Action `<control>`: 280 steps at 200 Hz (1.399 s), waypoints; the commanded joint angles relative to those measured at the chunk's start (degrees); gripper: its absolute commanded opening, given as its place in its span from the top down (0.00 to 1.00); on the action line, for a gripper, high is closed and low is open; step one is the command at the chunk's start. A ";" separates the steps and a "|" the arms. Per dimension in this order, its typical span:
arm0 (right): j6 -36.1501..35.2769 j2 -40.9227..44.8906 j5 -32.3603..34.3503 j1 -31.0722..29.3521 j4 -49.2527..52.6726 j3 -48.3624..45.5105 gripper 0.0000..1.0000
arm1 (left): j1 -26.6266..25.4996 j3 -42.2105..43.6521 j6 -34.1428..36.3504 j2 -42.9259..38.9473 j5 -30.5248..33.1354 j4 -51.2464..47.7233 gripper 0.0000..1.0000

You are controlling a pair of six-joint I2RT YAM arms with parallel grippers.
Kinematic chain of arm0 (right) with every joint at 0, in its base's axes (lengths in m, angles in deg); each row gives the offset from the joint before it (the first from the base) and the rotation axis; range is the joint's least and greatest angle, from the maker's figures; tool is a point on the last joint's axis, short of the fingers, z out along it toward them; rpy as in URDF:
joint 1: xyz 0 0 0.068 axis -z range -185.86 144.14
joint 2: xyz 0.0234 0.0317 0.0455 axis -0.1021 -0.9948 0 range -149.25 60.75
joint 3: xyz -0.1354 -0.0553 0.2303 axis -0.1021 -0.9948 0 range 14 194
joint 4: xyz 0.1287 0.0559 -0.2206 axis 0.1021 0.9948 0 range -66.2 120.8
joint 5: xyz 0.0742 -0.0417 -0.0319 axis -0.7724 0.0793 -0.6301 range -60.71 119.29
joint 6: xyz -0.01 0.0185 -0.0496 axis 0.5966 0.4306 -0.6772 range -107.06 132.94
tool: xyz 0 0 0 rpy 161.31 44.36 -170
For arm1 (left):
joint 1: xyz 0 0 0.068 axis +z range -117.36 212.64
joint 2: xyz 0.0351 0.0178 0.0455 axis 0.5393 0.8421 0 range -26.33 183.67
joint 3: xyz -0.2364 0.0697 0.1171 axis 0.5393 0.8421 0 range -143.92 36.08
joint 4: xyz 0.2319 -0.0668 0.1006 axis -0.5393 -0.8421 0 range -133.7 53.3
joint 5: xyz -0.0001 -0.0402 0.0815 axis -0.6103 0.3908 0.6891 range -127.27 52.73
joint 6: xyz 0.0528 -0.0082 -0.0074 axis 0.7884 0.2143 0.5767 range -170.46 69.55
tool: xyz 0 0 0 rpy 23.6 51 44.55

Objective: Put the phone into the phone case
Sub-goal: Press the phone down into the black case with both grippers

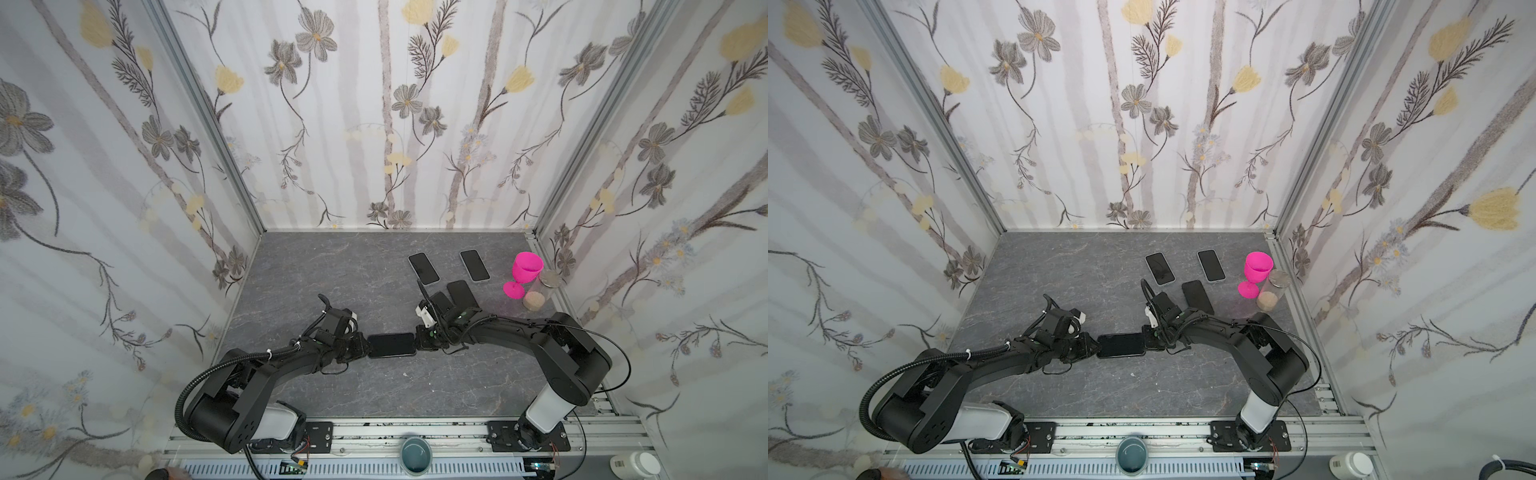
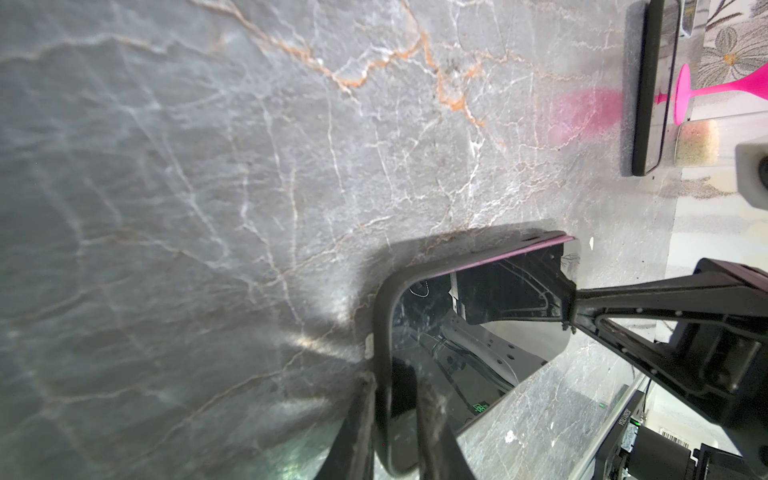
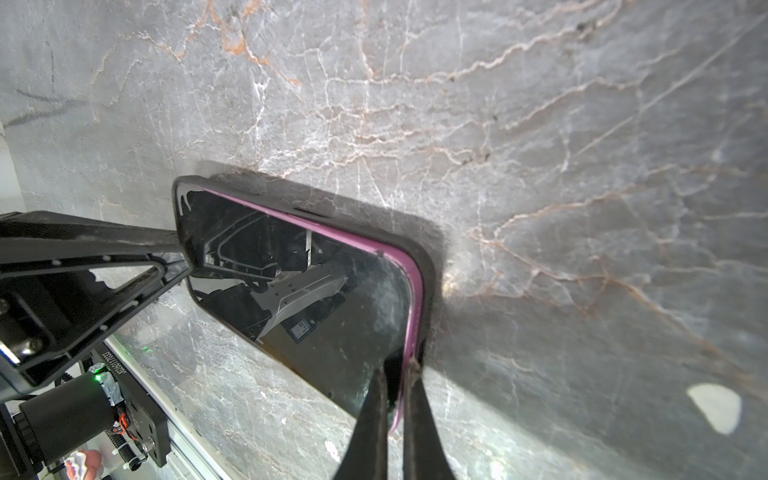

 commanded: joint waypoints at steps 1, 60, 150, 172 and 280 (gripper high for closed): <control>-2.00 -4.56 4.02 -1.25 2.22 -1.96 0.94 | -0.46 0.48 0.04 0.50 -1.92 0.53 0.80; -3.25 -7.24 6.58 -1.59 3.98 -1.71 0.94 | -0.52 0.57 0.52 0.61 -1.07 -0.22 0.80; -4.12 -8.93 9.19 -2.47 5.42 -0.79 0.95 | -0.52 0.34 0.63 0.34 -0.82 -0.48 0.81; -4.59 -9.25 9.69 -2.57 6.37 0.08 0.94 | -0.52 0.31 0.71 0.43 -0.92 -0.48 0.81; -6.88 -2.20 12.89 -2.94 14.84 12.80 0.73 | 0.43 -2.98 3.04 -4.36 3.04 -4.78 0.78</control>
